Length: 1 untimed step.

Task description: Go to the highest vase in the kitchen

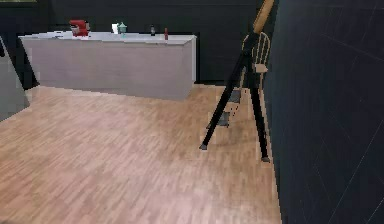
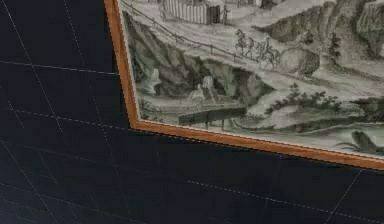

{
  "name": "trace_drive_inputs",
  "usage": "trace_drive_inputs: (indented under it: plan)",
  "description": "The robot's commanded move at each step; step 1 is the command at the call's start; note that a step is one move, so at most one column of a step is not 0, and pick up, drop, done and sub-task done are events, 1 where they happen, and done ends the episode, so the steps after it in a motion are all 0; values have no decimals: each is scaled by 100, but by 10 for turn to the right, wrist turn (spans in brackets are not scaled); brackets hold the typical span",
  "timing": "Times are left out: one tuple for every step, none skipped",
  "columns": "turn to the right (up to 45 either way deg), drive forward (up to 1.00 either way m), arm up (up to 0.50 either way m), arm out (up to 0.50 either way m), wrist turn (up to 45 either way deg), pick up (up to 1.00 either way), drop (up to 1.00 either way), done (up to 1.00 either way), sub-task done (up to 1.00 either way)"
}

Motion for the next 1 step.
trace_drive_inputs:
  plan:
    - [-120,0,0,0,0,0,0,0,0]
